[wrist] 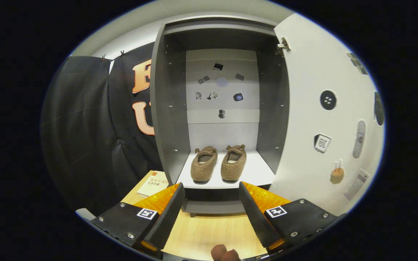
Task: Open the shoe cabinet door, grab the shoes and put them into the shoe cabinet, then close the shoe cabinet door.
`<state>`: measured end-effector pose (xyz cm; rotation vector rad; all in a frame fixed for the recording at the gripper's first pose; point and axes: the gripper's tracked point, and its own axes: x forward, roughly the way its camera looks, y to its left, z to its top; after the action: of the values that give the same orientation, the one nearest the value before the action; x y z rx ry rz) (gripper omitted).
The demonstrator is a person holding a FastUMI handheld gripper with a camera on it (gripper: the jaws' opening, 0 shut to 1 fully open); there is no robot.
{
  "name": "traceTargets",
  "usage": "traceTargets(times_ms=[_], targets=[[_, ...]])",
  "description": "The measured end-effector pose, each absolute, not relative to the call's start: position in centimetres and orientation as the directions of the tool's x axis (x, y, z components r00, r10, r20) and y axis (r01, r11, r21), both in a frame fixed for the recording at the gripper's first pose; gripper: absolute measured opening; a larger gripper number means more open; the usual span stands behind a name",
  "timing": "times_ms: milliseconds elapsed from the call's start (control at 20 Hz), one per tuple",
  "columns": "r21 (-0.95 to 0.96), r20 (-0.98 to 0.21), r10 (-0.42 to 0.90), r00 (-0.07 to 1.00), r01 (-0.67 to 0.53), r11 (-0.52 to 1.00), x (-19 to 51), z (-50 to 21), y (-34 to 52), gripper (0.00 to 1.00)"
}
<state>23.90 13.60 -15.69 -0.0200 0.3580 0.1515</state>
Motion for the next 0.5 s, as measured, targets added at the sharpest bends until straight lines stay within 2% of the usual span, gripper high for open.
traceTargets(times_ms=[250, 500], targets=[[-0.007, -0.314, 0.162, 0.935, -0.173, 0.985, 19.8, -13.4, 11.5, 0.93], [-0.049, -0.301, 0.219, 0.928, -0.244, 0.969, 15.2, -12.1, 8.2, 0.93]])
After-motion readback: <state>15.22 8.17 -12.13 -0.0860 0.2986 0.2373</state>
